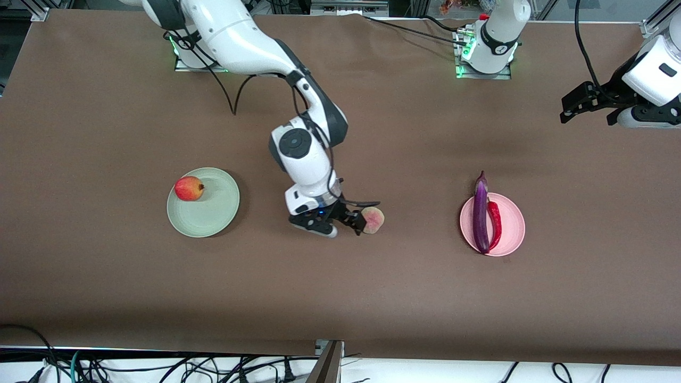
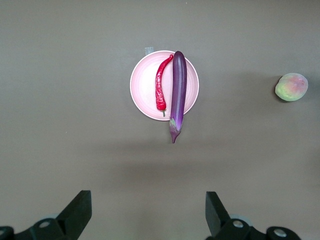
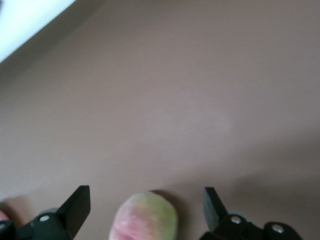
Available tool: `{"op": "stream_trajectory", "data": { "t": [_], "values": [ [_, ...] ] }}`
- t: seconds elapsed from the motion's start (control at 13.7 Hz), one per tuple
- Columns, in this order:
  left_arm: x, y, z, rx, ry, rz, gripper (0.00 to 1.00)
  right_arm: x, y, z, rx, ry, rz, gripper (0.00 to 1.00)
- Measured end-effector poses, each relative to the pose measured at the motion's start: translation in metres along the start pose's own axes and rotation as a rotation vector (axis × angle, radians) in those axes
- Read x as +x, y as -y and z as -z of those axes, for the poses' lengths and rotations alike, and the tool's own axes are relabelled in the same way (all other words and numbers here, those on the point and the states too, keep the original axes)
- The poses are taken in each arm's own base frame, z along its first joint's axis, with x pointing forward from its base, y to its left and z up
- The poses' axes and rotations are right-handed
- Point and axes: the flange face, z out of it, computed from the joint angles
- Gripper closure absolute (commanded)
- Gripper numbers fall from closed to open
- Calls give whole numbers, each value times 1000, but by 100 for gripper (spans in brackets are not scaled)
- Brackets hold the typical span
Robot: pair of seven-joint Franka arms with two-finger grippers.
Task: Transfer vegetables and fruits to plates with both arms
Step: 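Move the right gripper to the pale peach and grasp it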
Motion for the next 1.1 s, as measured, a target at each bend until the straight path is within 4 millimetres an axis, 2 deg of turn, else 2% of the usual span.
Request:
{"op": "stream_trajectory", "data": {
  "t": [0.15,0.29,0.51,0.66,0.81,1.1],
  "values": [
    [0,0,0,0,0,0,0,-18,3,-14,31,-35,52,0],
    [0,0,0,0,0,0,0,-35,17,-11,39,-65,143,0],
    [0,0,0,0,0,0,0,-76,38,-8,22,-104,328,0],
    [0,0,0,0,0,0,0,-93,35,-17,-8,-113,404,0],
    [0,0,0,0,0,0,0,-101,27,-28,-36,-117,449,0],
    [0,0,0,0,0,0,0,-101,19,-35,-60,-127,483,0]
  ]
}}
